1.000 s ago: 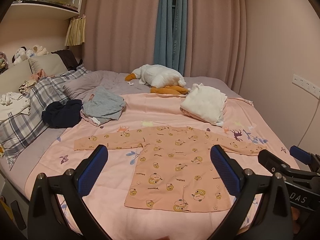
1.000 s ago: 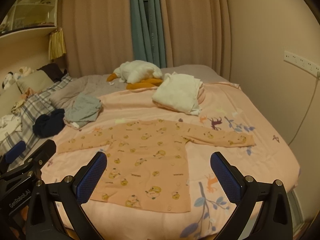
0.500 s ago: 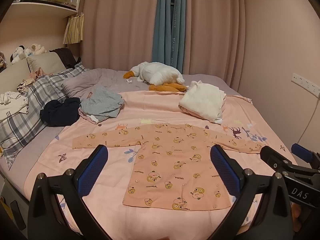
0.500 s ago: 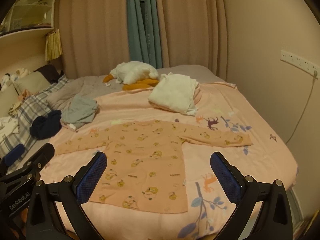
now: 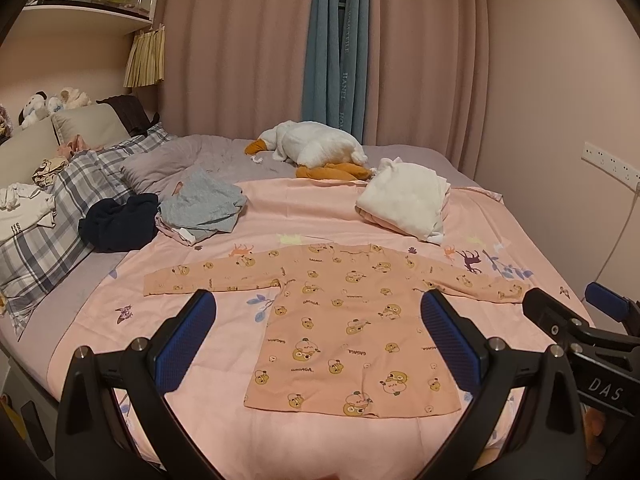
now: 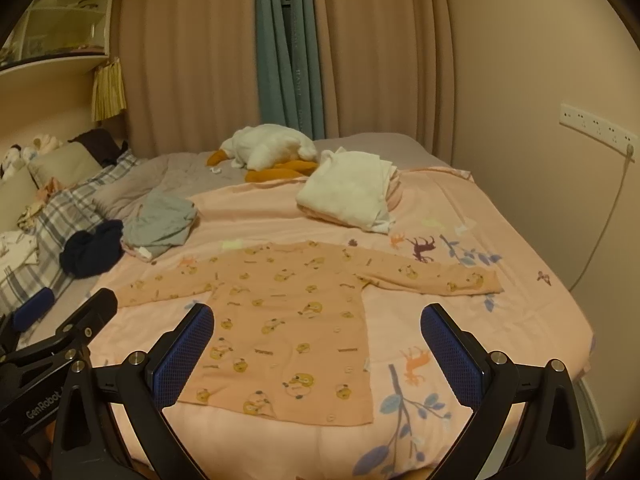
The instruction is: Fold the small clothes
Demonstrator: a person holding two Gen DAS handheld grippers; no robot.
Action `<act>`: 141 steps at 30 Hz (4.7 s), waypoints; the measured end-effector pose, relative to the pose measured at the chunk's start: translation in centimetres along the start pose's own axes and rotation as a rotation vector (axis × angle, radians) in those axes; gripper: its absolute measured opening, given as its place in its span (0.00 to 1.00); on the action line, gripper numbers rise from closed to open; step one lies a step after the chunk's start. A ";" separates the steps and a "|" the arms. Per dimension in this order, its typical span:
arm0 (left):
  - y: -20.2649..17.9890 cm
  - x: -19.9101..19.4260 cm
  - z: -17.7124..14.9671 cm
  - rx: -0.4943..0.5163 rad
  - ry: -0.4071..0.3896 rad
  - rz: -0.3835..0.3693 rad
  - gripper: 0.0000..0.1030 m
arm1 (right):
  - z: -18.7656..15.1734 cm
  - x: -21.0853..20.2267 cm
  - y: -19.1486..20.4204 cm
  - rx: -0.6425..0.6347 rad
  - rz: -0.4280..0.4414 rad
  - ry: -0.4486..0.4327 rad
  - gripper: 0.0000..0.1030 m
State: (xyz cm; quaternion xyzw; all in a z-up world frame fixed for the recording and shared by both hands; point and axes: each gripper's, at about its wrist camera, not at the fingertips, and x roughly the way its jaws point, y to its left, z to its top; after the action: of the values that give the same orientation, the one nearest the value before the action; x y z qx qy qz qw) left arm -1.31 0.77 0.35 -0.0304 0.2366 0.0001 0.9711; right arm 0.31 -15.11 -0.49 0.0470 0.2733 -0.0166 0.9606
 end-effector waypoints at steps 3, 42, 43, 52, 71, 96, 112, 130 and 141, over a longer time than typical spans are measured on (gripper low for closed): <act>-0.2 0.1 0.0 0.005 0.002 0.005 0.99 | 0.0 0.1 -0.1 -0.002 0.000 0.000 0.99; 0.8 0.2 -0.3 -0.003 0.012 0.034 0.99 | -0.4 0.0 -0.4 0.004 -0.047 0.007 0.99; 0.8 0.3 -0.3 -0.005 0.014 0.036 0.99 | -0.4 0.0 -0.5 0.005 -0.050 0.007 0.99; 1.4 0.3 -0.2 -0.020 0.019 0.046 0.99 | -0.5 -0.1 -0.1 -0.004 -0.046 0.011 0.99; 1.8 1.5 -0.5 -0.019 0.042 0.039 0.99 | -0.6 0.7 0.2 0.002 -0.049 0.031 0.99; 5.1 19.7 -1.2 -0.044 0.203 -0.012 0.99 | 0.4 16.5 -5.2 0.040 -0.068 0.203 0.99; 13.3 39.6 -6.8 -0.481 0.619 -0.321 0.90 | -5.0 29.8 -32.7 0.693 -0.159 0.436 0.96; 12.8 38.5 -7.3 -0.275 0.647 -0.229 0.10 | -9.2 31.1 -40.3 1.076 -0.047 0.256 0.10; 12.4 38.2 -7.4 -0.227 0.649 -0.197 0.10 | 1.2 29.1 -30.8 0.764 0.087 0.170 0.09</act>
State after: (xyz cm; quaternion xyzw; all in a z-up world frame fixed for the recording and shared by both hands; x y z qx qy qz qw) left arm 29.04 12.13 -24.51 -0.1594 0.5270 -0.0770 0.8312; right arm 23.90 -46.10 -17.30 0.4138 0.3239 -0.0722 0.8477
